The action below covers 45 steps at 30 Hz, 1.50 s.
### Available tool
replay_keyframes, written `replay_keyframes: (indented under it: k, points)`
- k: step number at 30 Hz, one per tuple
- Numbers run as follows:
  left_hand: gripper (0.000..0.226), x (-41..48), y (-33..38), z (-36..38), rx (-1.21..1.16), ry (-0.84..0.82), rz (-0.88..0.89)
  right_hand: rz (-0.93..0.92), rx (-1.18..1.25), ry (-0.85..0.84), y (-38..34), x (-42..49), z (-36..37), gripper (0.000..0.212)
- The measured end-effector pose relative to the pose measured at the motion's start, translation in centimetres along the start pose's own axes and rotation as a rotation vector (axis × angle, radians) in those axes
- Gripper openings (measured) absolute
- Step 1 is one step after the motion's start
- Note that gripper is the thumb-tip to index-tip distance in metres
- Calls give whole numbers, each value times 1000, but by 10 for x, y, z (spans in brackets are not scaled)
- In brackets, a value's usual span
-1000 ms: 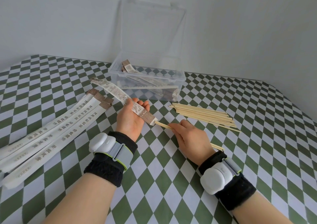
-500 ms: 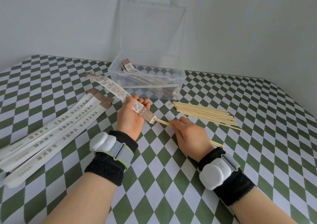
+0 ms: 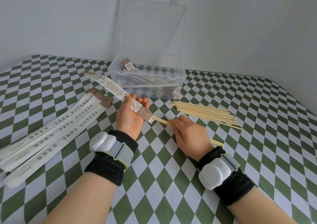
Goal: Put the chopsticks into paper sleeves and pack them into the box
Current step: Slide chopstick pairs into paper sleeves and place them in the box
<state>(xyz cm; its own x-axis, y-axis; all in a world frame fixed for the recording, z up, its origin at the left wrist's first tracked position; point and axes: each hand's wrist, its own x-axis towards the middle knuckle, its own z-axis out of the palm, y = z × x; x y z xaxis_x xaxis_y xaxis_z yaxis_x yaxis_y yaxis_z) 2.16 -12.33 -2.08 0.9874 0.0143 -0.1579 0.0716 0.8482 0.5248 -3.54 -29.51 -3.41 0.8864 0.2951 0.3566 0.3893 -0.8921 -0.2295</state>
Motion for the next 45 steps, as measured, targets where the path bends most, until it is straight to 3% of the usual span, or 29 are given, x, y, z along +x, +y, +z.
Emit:
replay_keyframes:
  k: [11, 17, 22, 29, 34, 38, 43, 45]
  points:
    - [21, -5, -3, 4, 66, -92, -40, -5, -6, 51, -8, 7, 4, 34]
    - [14, -5, -11, 1, 384, -135, -125, 96, 96, 146, -7, 8, 5, 35]
    - [15, -7, -16, -2, 576, -96, -63, 78, 108, 160, -5, 8, 10, 35]
    - [8, -7, -5, -3, 453, 85, 95, 282, 32, 214, 2, 9, 7, 26]
    - [9, -5, -10, -3, 515, 14, 36, 209, 82, 180, 1, 9, 11, 39]
    - [16, -5, -13, -3, 566, -17, 20, 149, 157, 168, 3, 12, 15, 35]
    - [16, -3, -6, -5, 412, 94, 91, 271, 17, 218, 7, 10, 15, 33]
    - [14, -2, -5, -6, 384, 104, 78, 294, 64, 209, 8, 11, 16, 29]
